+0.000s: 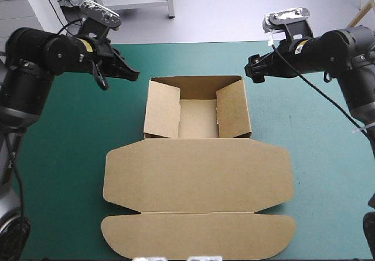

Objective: Fold the box

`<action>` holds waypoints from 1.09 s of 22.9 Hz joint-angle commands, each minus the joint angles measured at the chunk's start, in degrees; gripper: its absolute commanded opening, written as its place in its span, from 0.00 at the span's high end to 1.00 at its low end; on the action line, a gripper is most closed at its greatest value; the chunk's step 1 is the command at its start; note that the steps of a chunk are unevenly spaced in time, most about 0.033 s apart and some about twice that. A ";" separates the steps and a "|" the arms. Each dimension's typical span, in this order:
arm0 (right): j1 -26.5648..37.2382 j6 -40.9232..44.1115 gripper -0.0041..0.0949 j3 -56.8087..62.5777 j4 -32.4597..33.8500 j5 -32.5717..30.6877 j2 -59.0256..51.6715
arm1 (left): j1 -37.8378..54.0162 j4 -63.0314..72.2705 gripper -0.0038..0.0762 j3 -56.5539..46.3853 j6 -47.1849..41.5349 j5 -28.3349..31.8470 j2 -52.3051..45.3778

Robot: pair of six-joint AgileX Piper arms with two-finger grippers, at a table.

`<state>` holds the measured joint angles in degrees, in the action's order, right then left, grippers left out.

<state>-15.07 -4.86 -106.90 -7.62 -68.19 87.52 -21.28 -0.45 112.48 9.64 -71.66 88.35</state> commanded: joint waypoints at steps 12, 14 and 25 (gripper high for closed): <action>0.23 -0.46 0.05 -1.61 -2.56 2.76 5.78 | -0.34 -12.08 0.96 -42.25 -0.98 -0.60 -27.66; 0.23 -0.46 0.05 -1.61 -3.64 2.06 9.69 | -0.34 -12.92 0.96 -49.68 -3.25 2.43 -30.18; 0.23 -0.46 0.05 -1.61 -7.17 0.32 22.10 | -0.34 -12.92 0.96 -64.57 -5.45 6.02 -34.50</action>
<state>-15.07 -4.86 -106.90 -12.81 -69.00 111.06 -21.28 -12.61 47.48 5.07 -67.49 55.07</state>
